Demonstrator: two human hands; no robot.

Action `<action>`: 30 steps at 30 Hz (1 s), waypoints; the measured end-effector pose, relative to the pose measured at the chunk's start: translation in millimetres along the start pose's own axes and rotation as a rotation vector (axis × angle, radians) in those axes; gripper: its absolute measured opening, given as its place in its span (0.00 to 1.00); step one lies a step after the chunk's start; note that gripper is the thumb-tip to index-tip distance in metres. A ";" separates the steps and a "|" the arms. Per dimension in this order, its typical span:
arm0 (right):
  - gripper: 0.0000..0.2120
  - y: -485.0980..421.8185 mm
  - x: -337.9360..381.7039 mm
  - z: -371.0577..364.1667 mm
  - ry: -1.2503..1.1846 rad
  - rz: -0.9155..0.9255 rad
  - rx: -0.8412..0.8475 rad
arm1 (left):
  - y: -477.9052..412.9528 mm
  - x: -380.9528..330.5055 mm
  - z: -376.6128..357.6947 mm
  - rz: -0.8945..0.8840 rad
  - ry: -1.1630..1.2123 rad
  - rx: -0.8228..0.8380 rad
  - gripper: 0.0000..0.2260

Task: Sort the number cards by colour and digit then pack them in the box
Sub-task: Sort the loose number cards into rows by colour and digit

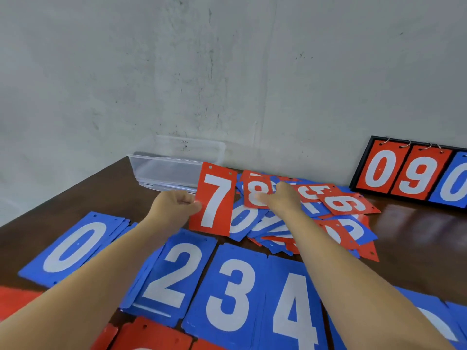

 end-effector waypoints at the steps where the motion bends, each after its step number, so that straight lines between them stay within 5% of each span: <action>1: 0.37 -1.0 -0.5 -5.5 0.046 -0.048 0.013 | 1.6 3.8 5.4 0.017 0.036 -0.001 0.06; 4: 0.45 -3.7 5.7 -10.9 0.120 -0.124 -0.001 | 4.7 11.7 16.2 0.043 0.099 0.006 0.05; 9: 0.46 -15.6 4.6 -14.4 0.075 -0.251 0.051 | 9.4 17.3 23.0 0.053 0.124 0.009 0.06; 11: 0.42 -16.9 1.2 -14.3 0.052 -0.290 0.038 | 11.6 16.8 23.6 0.054 0.118 0.006 0.06; 16: 0.14 -9.7 -2.4 0.9 -0.101 -0.227 -0.085 | 17.3 10.3 26.5 0.042 0.136 0.009 0.06; 30: 0.15 68.4 -16.4 74.2 -0.467 -0.137 -0.030 | 66.4 -26.2 1.0 -0.035 0.152 0.031 0.05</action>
Point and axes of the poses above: each hand's wrist, its own y-axis away from the middle knuckle, its own z-axis out of the back of the hand, x = y × z, the point moved 8 cm from there along -y, towards the middle knuckle, and after that the axes turned 10 degrees about x, right-handed, at the moved point
